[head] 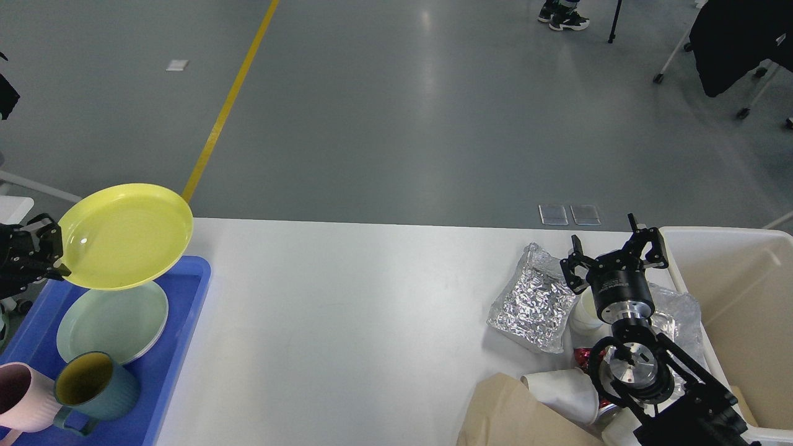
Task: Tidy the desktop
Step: 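Lift the yellow plate and swing it over the blue tray, then lower the yellow plate onto the green plate and release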
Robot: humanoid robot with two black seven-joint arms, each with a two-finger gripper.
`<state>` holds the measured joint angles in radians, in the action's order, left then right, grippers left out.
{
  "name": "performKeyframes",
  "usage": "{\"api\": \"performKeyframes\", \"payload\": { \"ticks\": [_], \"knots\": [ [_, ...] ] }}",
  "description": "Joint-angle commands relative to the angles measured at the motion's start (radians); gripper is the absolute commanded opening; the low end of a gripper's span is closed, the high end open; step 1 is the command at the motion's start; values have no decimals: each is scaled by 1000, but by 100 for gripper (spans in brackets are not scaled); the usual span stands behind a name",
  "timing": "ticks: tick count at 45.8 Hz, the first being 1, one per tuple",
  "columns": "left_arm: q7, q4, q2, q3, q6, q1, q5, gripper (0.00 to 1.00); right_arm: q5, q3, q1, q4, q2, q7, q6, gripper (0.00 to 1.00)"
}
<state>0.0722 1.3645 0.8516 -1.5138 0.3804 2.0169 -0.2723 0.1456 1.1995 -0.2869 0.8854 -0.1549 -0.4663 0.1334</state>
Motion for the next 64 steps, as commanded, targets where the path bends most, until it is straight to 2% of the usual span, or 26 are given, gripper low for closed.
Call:
{"api": "performKeyframes", "payload": {
  "ticks": [1,2,3,10,18,28,51,60,64],
  "knots": [
    [-3,-136,33,39,0,-159,31,0,0,0,0,0,0,0,0,100],
    [-6,-162,36,58,0,-190,31,0,0,0,0,0,0,0,0,100],
    [-8,-226,40,107,0,-281,31,0,0,0,0,0,0,0,0,100],
    [-6,-404,33,277,0,-530,31,0,0,0,0,0,0,0,0,100],
    [9,-510,4,418,-12,-701,33,0,0,0,0,0,0,0,0,100],
    [12,-538,-77,435,-118,-758,48,0,0,0,0,0,0,0,0,100],
    [15,-524,-88,435,-130,-788,101,0,0,0,0,0,0,0,0,100],
    [15,-518,-88,451,-127,-794,99,22,0,0,0,0,0,0,0,100],
    [15,-512,-86,454,-129,-794,97,40,0,0,0,0,0,0,0,100]
  ]
}}
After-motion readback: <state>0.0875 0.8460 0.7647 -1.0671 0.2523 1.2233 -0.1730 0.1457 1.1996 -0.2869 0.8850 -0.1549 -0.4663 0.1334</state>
